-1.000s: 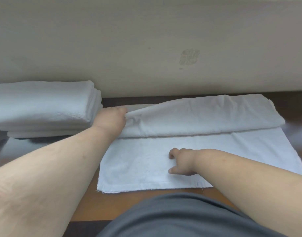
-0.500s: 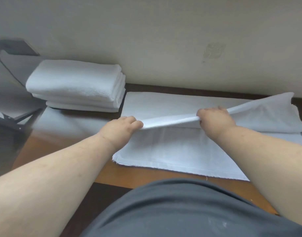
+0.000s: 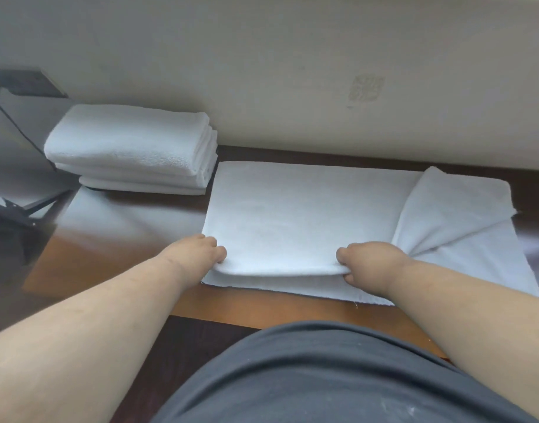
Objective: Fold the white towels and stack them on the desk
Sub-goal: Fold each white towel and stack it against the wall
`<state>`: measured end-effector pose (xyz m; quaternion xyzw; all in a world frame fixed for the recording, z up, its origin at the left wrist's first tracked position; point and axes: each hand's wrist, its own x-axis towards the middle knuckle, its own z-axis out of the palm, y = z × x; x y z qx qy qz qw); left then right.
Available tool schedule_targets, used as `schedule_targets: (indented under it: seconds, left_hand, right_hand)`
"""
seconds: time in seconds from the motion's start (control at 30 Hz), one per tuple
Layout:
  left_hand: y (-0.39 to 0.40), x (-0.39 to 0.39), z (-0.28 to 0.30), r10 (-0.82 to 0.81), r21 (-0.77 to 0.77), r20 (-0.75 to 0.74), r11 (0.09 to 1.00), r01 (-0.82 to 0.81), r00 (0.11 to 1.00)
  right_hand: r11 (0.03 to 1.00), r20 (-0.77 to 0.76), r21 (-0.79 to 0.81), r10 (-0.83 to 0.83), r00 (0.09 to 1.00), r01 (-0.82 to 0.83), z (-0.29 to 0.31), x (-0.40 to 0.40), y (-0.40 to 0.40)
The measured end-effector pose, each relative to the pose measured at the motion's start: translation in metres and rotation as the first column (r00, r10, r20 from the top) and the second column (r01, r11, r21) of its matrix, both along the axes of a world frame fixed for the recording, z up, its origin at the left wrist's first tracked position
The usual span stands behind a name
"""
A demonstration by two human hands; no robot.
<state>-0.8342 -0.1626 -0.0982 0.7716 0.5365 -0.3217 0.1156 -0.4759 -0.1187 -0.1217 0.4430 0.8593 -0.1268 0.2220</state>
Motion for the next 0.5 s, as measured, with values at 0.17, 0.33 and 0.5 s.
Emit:
schedule_targets:
  seconds: [0.17,0.33,0.5]
  left_hand:
    - [0.0,0.009,-0.013,0.124,-0.136,-0.025,0.983,-0.126,0.992]
    - [0.022,0.043,-0.001,0.079,-0.271,-0.249,0.951,-0.148,0.965]
    - [0.051,0.122,0.013,-0.055,-0.378,-0.425,0.917,-0.122,0.904]
  right_hand:
    - [0.992,0.079,-0.088,-0.081,0.994,0.088,-0.002,-0.001,-0.005]
    - [0.999,0.2,0.011,-0.045,0.979,0.043,0.01,0.018,-0.002]
    - [0.993,0.201,0.051,-0.114,0.973,0.106,0.026,0.054,0.002]
